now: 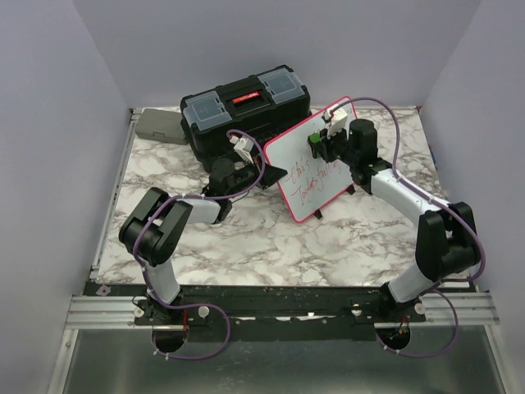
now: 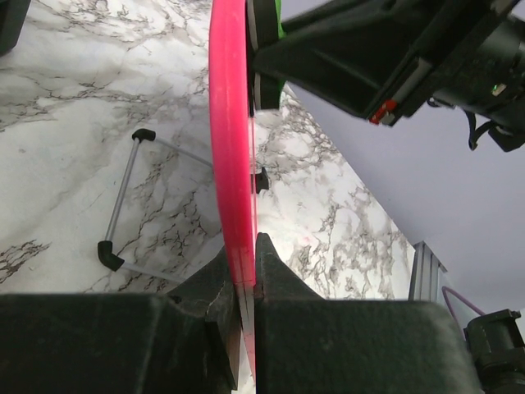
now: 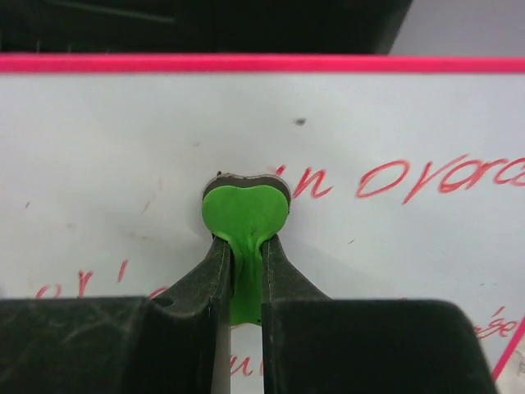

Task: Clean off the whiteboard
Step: Erase the whiteboard at the whiteboard stand.

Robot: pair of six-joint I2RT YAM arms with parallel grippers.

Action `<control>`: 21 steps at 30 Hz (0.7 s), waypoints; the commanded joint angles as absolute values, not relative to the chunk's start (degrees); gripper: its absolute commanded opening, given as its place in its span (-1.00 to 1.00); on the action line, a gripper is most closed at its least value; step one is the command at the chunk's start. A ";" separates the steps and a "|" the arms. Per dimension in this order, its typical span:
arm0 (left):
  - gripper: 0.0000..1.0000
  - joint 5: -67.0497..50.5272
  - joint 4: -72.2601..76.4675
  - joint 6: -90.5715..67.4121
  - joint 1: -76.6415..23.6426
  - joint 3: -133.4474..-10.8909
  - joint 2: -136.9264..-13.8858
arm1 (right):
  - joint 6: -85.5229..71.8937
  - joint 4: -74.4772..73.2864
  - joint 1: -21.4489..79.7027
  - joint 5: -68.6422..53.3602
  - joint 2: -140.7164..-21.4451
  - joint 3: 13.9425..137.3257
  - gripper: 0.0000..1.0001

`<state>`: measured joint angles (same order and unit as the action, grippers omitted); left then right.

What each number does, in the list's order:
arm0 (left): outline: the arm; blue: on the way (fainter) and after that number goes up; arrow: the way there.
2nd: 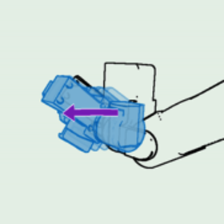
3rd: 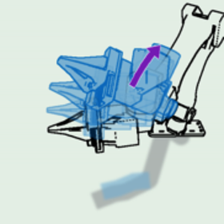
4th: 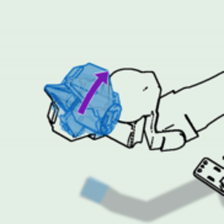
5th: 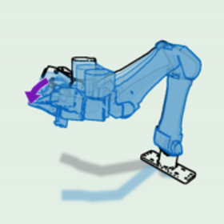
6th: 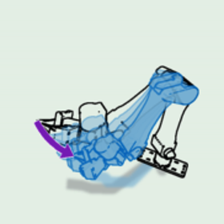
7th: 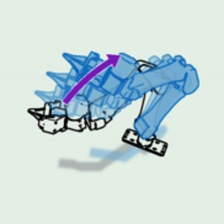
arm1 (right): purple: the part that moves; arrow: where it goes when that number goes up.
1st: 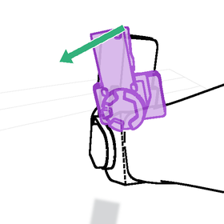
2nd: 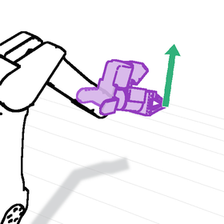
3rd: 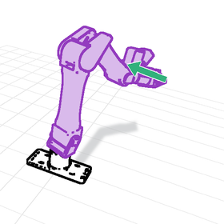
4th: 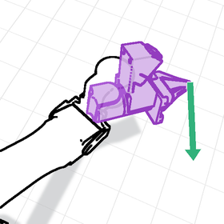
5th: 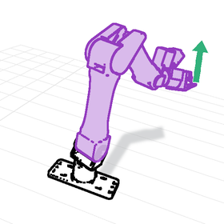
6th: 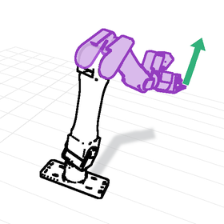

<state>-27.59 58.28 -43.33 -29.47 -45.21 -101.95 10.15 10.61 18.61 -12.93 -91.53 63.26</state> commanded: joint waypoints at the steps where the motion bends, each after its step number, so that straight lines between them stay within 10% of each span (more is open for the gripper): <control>1: -1.00 -32.59 59.20 -41.18 -30.67 -45.60 -103.11 | 12.24 8.27 21.03 -22.81 -89.48 58.90 -0.99; 21: -1.00 -32.96 58.41 -41.02 -30.67 -45.92 -103.09 | 9.85 6.93 16.74 -10.52 -95.10 67.14 -0.99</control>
<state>-27.83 58.63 -43.33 -29.43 -45.25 -102.19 8.45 9.02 18.52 -13.65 -93.91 69.69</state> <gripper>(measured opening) 0.044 0.133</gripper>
